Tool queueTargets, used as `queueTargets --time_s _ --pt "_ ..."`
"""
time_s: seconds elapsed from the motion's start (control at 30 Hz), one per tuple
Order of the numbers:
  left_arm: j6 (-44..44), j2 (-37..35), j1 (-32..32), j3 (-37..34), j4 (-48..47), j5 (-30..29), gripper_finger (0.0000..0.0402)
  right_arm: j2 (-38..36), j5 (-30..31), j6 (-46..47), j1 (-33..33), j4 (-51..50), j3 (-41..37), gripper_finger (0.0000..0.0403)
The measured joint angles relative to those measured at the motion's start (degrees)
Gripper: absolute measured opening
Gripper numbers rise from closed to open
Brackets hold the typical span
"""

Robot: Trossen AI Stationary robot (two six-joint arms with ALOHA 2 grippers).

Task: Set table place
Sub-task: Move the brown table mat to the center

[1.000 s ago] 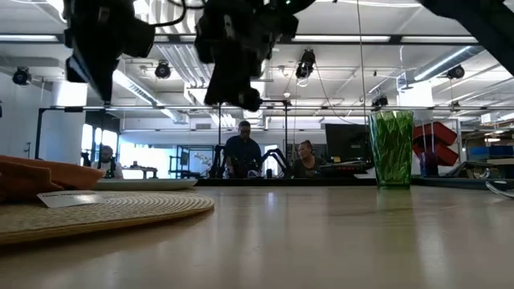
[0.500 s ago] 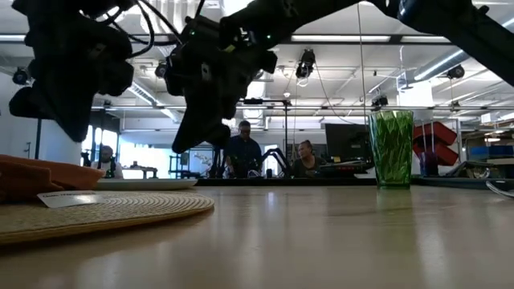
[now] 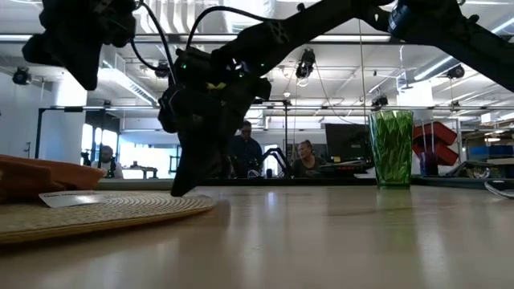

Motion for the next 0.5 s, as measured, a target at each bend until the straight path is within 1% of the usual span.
queueTargets --time_s 0.1,0.17,0.27,0.4,0.5 --pt "0.17 -0.05 0.01 2.58 -4.84 -1.43 0.0 0.12 4.03 -0.57 -0.15 -2.85 0.11 0.0" --pt "0.56 -0.12 0.02 3.38 -6.91 -2.3 0.0 -0.01 5.52 -1.35 -0.51 -5.75 0.21 0.0" --pt "1.43 -0.28 0.02 3.84 -7.3 -3.1 0.0 -0.74 10.73 -3.17 -1.26 -14.36 0.34 0.0" --pt "1.62 -0.45 0.02 3.76 -7.37 -3.44 0.0 -2.15 20.18 -6.45 -2.27 -26.24 -0.09 0.0" --pt "1.65 -0.45 0.02 3.76 -7.34 -3.93 0.0 -4.27 22.27 -7.32 -3.23 -29.12 -1.84 0.0"
